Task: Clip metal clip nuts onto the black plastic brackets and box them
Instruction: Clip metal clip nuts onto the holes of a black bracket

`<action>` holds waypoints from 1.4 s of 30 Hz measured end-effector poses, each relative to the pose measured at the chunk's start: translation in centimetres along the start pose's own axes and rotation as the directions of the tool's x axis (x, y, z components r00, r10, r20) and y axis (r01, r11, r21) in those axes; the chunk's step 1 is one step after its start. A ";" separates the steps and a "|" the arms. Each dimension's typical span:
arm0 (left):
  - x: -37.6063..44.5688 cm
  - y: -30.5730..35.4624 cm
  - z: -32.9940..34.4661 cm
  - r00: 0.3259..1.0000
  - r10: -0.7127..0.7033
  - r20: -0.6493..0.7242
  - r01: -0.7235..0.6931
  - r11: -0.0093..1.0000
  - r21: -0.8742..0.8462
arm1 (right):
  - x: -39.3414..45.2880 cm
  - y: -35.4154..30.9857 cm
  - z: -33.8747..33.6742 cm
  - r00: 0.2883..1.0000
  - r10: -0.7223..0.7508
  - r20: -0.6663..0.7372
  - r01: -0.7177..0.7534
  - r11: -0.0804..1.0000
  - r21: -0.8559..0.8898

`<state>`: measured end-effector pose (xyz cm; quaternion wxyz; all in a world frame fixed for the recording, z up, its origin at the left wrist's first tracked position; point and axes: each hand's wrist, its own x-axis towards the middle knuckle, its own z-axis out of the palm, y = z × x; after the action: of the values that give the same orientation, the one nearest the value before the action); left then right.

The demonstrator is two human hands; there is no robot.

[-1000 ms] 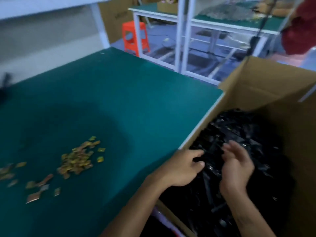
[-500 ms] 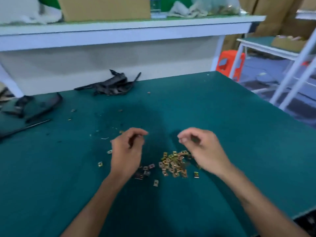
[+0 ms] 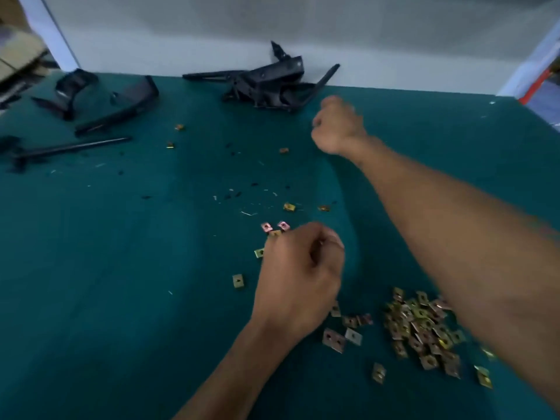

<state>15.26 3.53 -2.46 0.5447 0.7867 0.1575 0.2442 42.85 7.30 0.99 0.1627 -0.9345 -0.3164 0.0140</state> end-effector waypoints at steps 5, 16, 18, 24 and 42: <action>-0.1 0.3 0.2 0.987 -0.013 0.158 -0.024 0.972 0.233 | 6.7 0.5 1.3 0.985 -0.134 0.108 0.169 0.873 -0.457; 0.2 0.3 -0.1 0.990 -0.013 0.140 -0.022 0.970 0.242 | 8.7 -1.0 0.6 0.976 -0.140 0.164 0.210 0.789 -0.578; 0.2 0.3 -0.1 0.989 -0.009 0.147 -0.023 0.976 0.215 | 6.6 -0.6 -0.6 0.970 -0.234 0.068 0.232 0.796 -0.559; 0.3 -0.2 0.2 0.992 -0.009 0.127 -0.004 0.994 0.107 | -0.9 1.7 -4.7 0.918 -0.389 -0.075 0.310 0.823 -0.476; -1.7 1.8 -0.5 0.968 -0.185 -0.171 0.012 0.714 -0.700 | -27.3 -5.3 -4.5 0.828 -0.559 -0.047 0.556 0.829 -0.063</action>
<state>13.51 2.39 -1.02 0.7898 0.4823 0.1580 0.3445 18.49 -6.34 4.85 0.1479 -0.8052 -0.5699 -0.0713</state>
